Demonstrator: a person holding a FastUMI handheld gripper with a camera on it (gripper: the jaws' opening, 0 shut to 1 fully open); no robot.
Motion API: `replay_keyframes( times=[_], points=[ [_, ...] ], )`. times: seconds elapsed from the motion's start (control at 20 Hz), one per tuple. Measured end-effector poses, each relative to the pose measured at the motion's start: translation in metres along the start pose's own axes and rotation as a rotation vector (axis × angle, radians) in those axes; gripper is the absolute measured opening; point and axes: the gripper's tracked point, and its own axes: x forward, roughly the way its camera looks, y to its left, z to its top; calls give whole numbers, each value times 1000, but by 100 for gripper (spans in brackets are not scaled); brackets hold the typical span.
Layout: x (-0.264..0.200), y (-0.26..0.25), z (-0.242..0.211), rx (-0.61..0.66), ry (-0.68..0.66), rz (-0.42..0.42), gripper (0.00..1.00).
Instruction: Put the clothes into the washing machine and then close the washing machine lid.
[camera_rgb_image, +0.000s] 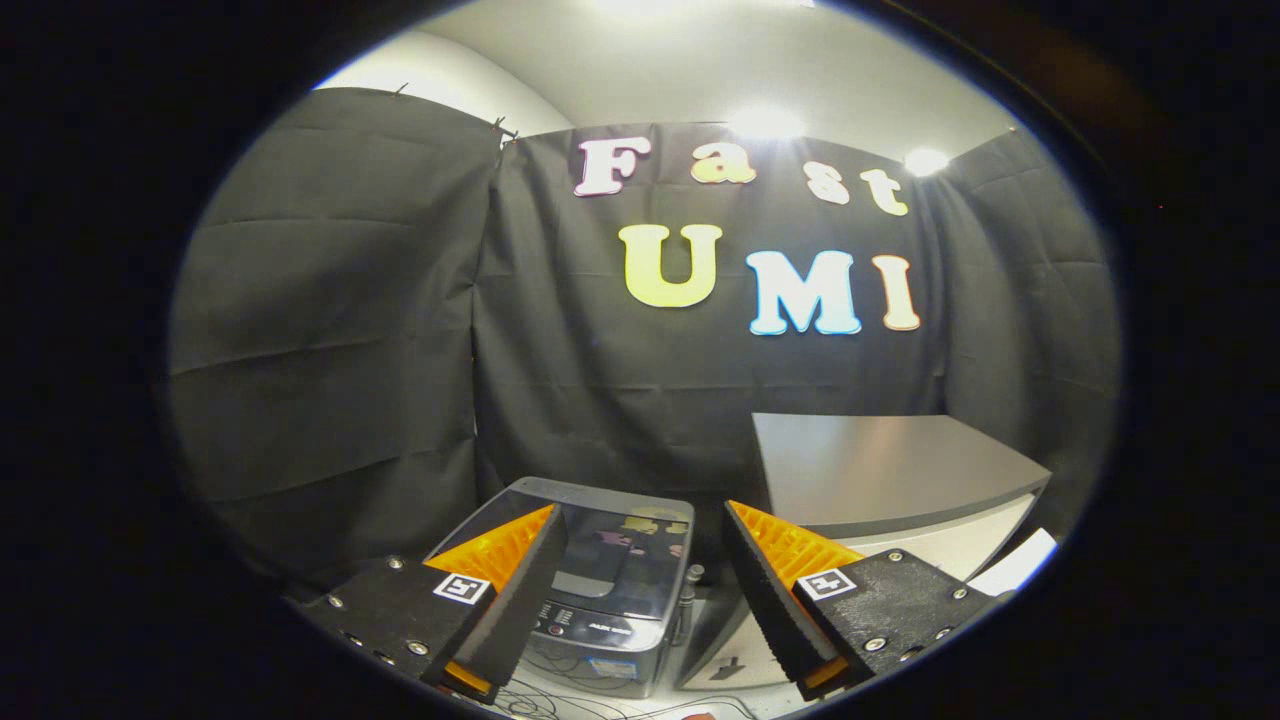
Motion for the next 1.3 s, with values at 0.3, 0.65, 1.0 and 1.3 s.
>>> replay_keyframes(
  times=[0.3, 0.65, 1.0, 1.3],
  points=[
    [-62, -63, 12, 17, -27, -74, 96],
    [-107, -115, 16, 38, -54, -172, 96],
    [-122, -135, 12, 57, -68, -209, 96],
    [-121, -127, 7, 57, -69, -185, 96]
  ],
)
